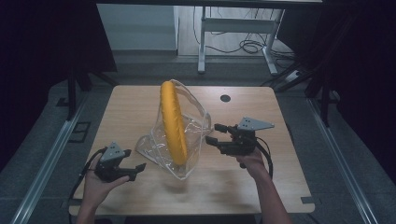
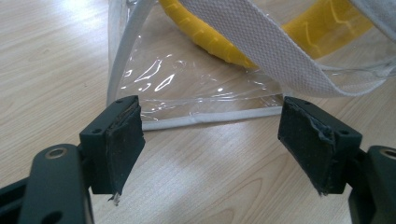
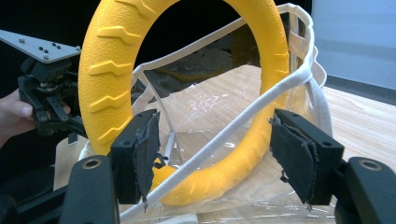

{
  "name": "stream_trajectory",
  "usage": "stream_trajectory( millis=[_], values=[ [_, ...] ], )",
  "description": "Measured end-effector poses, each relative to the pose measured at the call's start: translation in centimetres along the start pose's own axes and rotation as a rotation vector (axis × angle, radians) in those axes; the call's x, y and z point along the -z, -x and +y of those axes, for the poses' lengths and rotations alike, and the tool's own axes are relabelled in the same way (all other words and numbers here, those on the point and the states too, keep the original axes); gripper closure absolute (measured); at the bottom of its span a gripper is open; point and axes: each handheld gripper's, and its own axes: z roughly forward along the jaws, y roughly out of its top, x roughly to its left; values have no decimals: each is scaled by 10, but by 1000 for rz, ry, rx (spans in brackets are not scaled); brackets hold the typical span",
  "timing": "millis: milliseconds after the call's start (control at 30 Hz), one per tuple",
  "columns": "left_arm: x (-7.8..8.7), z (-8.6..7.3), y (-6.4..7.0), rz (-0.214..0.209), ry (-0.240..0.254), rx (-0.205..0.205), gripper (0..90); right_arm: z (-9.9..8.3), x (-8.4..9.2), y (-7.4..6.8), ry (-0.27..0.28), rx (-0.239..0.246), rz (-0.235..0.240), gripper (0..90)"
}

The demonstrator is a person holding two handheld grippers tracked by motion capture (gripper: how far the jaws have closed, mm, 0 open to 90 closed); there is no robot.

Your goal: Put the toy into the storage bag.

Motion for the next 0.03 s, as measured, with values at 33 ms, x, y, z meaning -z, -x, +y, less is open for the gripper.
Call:
stream_trajectory(
  millis=[33],
  values=[
    [0, 0, 0, 0, 0, 0, 221, 0, 0, 0, 0, 1, 0, 336]
  ],
)
